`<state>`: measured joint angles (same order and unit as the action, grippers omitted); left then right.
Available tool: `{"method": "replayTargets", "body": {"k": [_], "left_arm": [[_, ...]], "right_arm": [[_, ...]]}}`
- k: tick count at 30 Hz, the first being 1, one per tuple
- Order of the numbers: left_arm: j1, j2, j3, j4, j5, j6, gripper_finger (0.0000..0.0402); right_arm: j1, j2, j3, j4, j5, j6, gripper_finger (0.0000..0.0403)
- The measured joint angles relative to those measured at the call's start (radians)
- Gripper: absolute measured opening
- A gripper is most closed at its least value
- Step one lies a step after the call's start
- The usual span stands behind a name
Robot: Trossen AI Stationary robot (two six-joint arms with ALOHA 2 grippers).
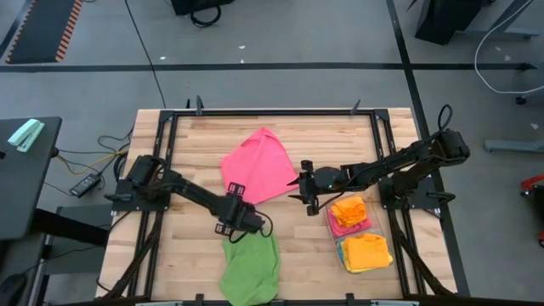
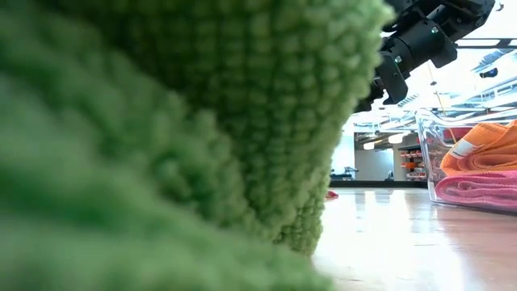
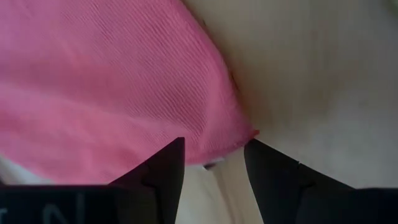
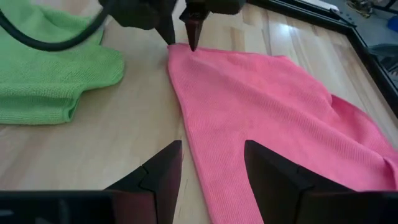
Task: Fold microfiber towels
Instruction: Fold the pink towel
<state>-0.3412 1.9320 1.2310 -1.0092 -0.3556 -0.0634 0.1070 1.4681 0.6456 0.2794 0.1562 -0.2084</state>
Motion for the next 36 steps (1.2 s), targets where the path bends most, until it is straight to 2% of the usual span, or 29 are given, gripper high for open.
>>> {"method": "replayTargets", "body": {"k": [2,7,12,17,20,23,27,34,36], "left_arm": [[-0.022,0.000,-0.010,0.025,-0.046,0.004,0.0176],[-0.061,0.000,-0.031,0.068,-0.061,0.043,0.0173],[-0.077,0.000,-0.036,0.075,-0.105,-0.006,0.0159],[-0.071,0.000,-0.036,0.075,-0.130,-0.084,0.0117],[-0.060,0.000,-0.036,0.075,-0.128,-0.156,0.0072],[-0.053,0.000,-0.024,0.064,-0.093,-0.188,0.0016],[-0.055,0.000,0.027,0.054,-0.072,-0.189,0.0024],[-0.062,0.001,0.079,0.033,0.093,-0.210,0.0009],[-0.070,0.000,0.080,0.031,0.109,-0.229,0.0011]], "right_arm": [[0.000,0.000,0.000,0.000,0.000,0.003,0.0181],[0.000,0.000,0.000,0.000,0.000,0.000,0.0181],[0.000,0.000,0.000,0.000,0.000,0.008,0.0182],[0.000,0.000,0.000,-0.001,-0.026,-0.001,0.0182],[0.000,0.000,0.000,-0.001,-0.032,-0.001,0.0181],[0.000,0.000,0.000,-0.009,-0.034,-0.003,0.0181],[0.000,0.001,0.000,-0.079,-0.033,-0.088,0.0182],[-0.023,0.124,0.002,-0.045,-0.031,-0.107,0.0182],[-0.033,0.165,0.008,-0.055,-0.032,-0.098,0.0182]]}}
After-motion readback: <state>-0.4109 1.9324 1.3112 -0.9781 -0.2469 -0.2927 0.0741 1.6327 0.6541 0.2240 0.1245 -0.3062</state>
